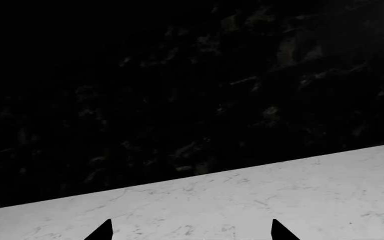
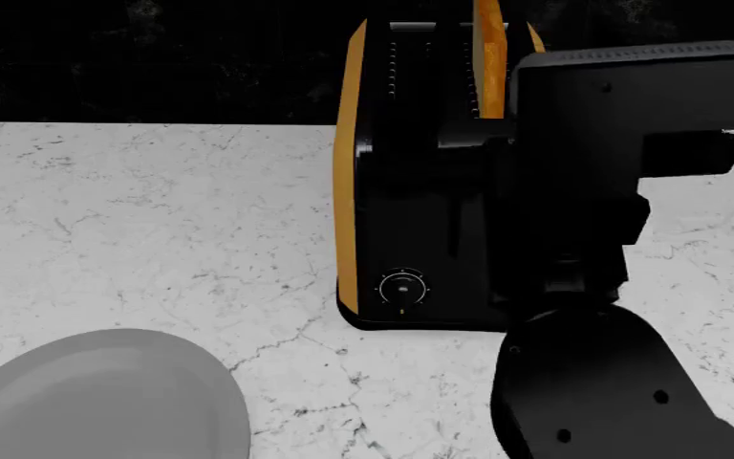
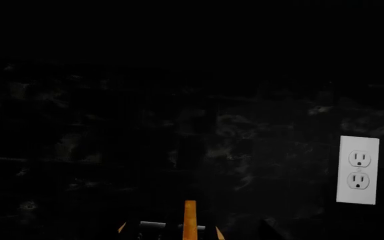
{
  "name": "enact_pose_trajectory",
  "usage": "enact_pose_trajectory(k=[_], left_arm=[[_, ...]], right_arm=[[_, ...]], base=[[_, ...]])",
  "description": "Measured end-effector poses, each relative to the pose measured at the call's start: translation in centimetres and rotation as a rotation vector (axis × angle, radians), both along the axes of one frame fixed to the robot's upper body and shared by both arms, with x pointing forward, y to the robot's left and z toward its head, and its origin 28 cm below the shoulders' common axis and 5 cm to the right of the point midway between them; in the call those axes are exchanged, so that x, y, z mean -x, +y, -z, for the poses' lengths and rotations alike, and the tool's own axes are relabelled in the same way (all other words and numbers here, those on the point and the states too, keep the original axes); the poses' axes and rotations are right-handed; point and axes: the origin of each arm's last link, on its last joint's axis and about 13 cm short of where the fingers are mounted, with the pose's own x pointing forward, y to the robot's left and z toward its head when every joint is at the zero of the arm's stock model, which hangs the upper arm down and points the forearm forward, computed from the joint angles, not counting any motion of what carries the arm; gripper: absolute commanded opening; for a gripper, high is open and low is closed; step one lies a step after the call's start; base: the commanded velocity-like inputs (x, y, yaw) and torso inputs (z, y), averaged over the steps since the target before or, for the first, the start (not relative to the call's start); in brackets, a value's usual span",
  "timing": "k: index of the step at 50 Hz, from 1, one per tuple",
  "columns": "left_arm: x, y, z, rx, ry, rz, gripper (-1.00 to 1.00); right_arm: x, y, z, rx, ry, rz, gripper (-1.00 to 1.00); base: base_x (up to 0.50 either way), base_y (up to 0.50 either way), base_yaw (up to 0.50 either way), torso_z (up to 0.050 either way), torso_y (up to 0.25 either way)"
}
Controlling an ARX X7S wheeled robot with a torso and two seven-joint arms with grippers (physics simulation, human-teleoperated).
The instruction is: Place the toasted item on a plate.
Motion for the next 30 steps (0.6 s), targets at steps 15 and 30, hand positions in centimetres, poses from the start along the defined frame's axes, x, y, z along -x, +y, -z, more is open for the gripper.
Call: enact_pose_trajectory(k=[15,30], left_arm=[[0.5,0.1,-0.5,-0.009,0.004,-0.015,1.0],[0.9,0.2,-0.7,-0.012,0.002,-0.022,1.0]], right_arm=[[-3.2,0.5,-3.4,-0.007,0.108,0.031,1.0],[-5.2,1.3,-5.5,0.031,0.266,0.055,1.0]], base=[[0.0,0.0,0.0,0.0,0.0],[0.0,0.0,0.0,0.0,0.0]])
